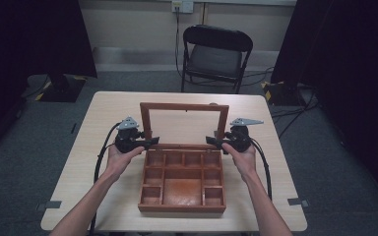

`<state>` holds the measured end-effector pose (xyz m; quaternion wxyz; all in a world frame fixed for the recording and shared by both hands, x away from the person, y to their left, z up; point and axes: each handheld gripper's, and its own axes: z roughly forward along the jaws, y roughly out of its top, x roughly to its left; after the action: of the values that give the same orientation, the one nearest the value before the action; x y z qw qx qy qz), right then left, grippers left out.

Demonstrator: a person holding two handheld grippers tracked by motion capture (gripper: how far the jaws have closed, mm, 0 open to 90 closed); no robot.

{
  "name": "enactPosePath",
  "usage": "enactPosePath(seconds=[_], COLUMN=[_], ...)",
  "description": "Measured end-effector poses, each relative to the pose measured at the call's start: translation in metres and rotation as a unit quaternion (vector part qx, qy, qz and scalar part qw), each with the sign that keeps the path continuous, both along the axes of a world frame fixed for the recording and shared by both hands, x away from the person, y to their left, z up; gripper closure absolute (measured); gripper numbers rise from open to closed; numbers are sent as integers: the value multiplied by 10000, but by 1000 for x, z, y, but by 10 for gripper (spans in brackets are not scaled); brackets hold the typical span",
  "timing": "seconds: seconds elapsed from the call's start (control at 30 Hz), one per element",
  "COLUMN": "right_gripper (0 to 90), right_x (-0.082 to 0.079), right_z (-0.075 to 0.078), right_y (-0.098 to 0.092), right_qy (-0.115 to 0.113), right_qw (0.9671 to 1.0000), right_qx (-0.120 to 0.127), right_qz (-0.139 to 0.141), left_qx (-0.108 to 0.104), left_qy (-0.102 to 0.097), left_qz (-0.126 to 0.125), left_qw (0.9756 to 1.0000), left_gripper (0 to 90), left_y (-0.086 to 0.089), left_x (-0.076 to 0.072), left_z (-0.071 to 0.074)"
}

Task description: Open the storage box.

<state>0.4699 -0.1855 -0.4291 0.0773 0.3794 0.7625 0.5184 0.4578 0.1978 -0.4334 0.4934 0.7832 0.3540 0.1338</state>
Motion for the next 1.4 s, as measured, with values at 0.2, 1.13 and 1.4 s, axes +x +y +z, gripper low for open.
enactPosePath(seconds=[0.2,1.13,1.4], right_gripper=[467,551,547], right_x=[0,3,4], right_z=[-1,-13,-14], right_y=[-1,-7,-5], right_qy=[-15,-13,9], right_qw=[10000,9996,9993], right_qx=[42,-17,-67], right_qz=[-57,-280,-368], left_qx=[-69,-309,-356], left_qy=[43,295,369], left_qz=[8,94,128], left_qw=[10000,9990,9986], left_gripper=[533,558,556], left_y=[1,5,4], left_x=[1,12,15], left_z=[-1,-7,-8])
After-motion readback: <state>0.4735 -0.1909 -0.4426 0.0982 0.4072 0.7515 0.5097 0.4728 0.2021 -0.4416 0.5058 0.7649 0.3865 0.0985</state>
